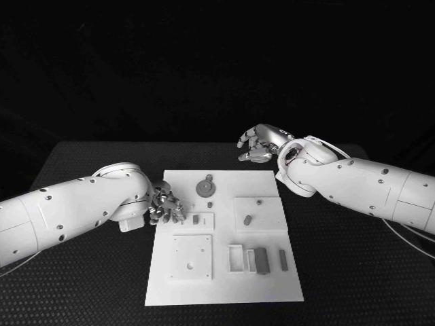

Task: Assemble the parts on the task board

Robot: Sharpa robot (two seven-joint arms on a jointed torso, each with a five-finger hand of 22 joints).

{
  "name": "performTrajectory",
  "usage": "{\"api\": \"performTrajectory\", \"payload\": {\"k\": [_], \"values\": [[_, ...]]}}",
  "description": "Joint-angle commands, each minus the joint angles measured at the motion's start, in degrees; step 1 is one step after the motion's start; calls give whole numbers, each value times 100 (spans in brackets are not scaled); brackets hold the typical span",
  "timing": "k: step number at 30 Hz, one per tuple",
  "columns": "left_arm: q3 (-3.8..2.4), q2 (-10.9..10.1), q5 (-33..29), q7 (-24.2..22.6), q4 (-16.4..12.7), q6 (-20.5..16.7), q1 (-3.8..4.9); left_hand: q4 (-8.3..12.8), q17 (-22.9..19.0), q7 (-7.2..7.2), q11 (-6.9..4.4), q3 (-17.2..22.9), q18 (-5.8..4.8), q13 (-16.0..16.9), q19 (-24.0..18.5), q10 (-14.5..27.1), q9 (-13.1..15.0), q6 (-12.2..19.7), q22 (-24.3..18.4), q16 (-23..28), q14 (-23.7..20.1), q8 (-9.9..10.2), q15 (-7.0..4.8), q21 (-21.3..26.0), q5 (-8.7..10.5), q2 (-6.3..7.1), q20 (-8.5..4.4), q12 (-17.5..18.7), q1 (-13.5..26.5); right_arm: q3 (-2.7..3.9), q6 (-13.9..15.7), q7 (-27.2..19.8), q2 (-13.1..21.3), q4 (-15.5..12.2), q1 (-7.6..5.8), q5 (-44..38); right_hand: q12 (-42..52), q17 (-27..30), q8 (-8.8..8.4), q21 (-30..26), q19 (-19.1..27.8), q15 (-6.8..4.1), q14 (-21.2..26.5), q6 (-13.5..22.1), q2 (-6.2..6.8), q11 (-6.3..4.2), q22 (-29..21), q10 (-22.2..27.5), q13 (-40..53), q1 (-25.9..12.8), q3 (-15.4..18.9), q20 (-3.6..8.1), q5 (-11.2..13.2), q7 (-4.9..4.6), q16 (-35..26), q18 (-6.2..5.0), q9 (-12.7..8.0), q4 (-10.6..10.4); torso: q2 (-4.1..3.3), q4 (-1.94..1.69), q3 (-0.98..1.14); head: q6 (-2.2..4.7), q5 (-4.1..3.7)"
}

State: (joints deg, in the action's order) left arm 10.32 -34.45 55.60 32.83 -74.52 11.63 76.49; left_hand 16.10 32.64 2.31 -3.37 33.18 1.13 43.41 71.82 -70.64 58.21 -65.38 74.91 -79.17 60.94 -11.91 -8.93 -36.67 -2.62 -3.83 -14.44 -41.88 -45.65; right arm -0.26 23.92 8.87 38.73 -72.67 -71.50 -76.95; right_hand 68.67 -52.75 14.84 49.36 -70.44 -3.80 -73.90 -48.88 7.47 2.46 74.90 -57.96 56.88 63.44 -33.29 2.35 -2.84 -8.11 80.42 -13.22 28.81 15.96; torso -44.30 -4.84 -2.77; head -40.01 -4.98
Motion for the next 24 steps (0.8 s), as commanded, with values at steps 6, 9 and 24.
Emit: {"api": "performTrajectory", "payload": {"k": [6,9,24], "values": [[82,87,234,20,2,141,-1,36,4,25,-8,5,193,2,13,10,10,-54,139,-28,1,3,-28,-43,-14,-245,-18,-38,-283,2,-66,-7,-17,3,2,-10,33,3,-7,-27,5,1,31,55,-6,3,103,21,-10,-42,13,41,-21,-88,-26,-178,-7,5,-8,9,1,-40,-14],[83,95,234,24,1,159,-1,36,4,25,-8,5,193,2,12,10,11,-54,139,-29,0,4,-29,-44,-14,-243,-17,-38,-284,1,-66,-7,-16,6,2,-10,33,3,-7,-27,5,2,31,55,-7,3,103,21,-10,-43,13,41,-21,-88,-26,-178,-8,4,-7,9,3,-46,-16],[84,79,238,94,14,362,-1,43,7,20,-13,12,197,4,13,0,19,-66,140,-44,3,2,-33,-68,-14,-228,-21,-48,-315,1,-71,-5,-14,8,7,-9,33,3,-8,-28,5,2,31,55,-7,3,103,22,-12,-45,12,41,-21,-88,-27,-178,-8,4,3,-3,2,-77,-27]]}}
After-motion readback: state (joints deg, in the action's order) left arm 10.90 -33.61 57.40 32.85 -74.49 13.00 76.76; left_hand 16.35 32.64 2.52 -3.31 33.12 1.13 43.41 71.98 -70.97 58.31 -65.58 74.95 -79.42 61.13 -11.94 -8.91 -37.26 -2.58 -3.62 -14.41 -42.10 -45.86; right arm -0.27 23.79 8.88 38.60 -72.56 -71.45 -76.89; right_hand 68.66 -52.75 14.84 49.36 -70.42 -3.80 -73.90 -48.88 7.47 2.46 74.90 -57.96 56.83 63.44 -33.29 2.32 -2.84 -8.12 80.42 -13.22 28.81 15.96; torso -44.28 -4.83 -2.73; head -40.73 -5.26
